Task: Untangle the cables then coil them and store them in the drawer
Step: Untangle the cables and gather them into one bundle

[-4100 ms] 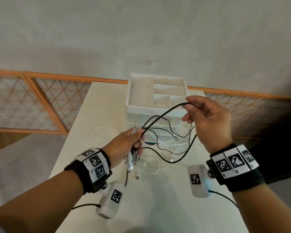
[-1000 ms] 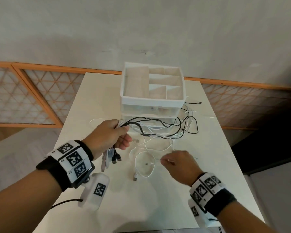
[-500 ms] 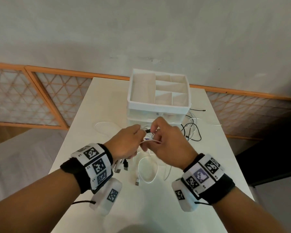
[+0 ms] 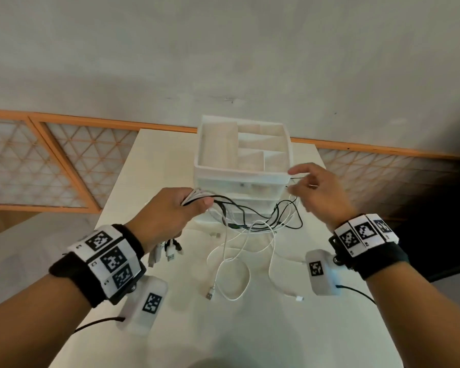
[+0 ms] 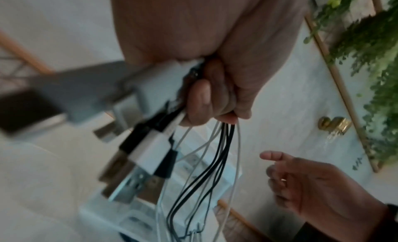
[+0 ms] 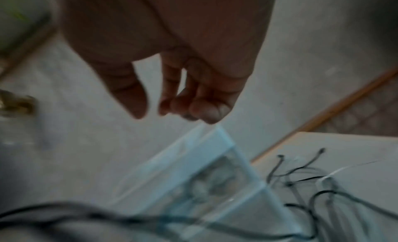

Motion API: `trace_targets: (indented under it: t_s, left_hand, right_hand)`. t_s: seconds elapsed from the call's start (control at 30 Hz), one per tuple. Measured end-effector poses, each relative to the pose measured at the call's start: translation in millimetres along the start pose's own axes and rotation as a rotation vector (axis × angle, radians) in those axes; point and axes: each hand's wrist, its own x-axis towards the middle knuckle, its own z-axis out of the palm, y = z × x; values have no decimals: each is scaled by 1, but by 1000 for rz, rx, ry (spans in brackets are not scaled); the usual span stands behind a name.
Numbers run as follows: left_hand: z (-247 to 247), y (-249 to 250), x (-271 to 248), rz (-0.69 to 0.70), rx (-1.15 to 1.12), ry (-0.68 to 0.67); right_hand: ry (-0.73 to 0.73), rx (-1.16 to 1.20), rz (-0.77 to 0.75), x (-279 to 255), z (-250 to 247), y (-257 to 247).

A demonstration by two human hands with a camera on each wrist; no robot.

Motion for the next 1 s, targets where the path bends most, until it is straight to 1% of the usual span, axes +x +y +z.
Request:
trace_targets:
  t_s: [0.07, 0.1, 0.13, 0.2, 0.27, 0.3, 0.33, 0.37, 0.4, 0.43, 0.5, 0.57, 0.6, 0.63, 0.7, 0.77, 0.83, 0.9, 0.97, 1.0]
  left_hand:
    - [5, 9, 4, 3, -122, -13]
    - [8, 15, 6, 12, -166, -21]
    - [10, 21, 7, 25, -199, -37]
    - [11, 32, 8, 68, -259, -77]
    - [8, 40, 7, 110, -320, -64]
    - [3, 42, 7, 120, -343, -44]
    - [-3, 42, 6, 124, -344, -25]
    - [-8, 40, 5, 119, -316, -10]
    - [-13, 35, 5, 105, -248, -3]
    - [-16, 27, 5, 85, -141, -5]
    - [-14, 8, 8, 62, 139, -45]
    - [-4, -11, 9, 38, 402, -103]
    - [2, -18, 9, 26, 501, -117]
    - [7, -25, 10, 11, 558, -118]
    - [12, -33, 10, -30, 574, -104]
    - [14, -36, 10, -74, 529, -86]
    - [12, -38, 9, -93, 455, -60]
    - [9, -39, 8, -96, 382, -30]
    - [7, -41, 6, -95, 392, -19]
    - [7, -43, 6, -97, 413, -25]
  right_hand:
    - [-230, 130, -91, -21, 20, -24]
    - [-332, 119, -107, -34, 35, -30]
    - [-398, 52, -108, -43, 51, -25]
    - [-447, -188, -88, -52, 78, -1]
    - [-471, -471, -38, -51, 86, 35]
    - [-464, -575, 38, -45, 80, 53]
    - [-407, -633, 147, -37, 70, 68]
    - [-311, -648, 256, -27, 54, 80]
    - [-195, -642, 348, -18, 37, 85]
    - [-97, -634, 398, -9, 20, 87]
    - [53, -586, 375, 8, -7, 77]
    - [172, -435, 330, 23, -19, 64]
    - [218, -370, 282, 27, -22, 59]
    - [245, -318, 233, 29, -21, 56]
    - [258, -249, 161, 32, -18, 54]
    - [220, -217, 139, 32, -13, 58]
    - [115, -195, 160, 28, -9, 69]
    - [-47, -313, 225, 21, -7, 89]
    - [-213, -493, 326, 9, -2, 104]
    - [-241, -541, 365, 2, 1, 103]
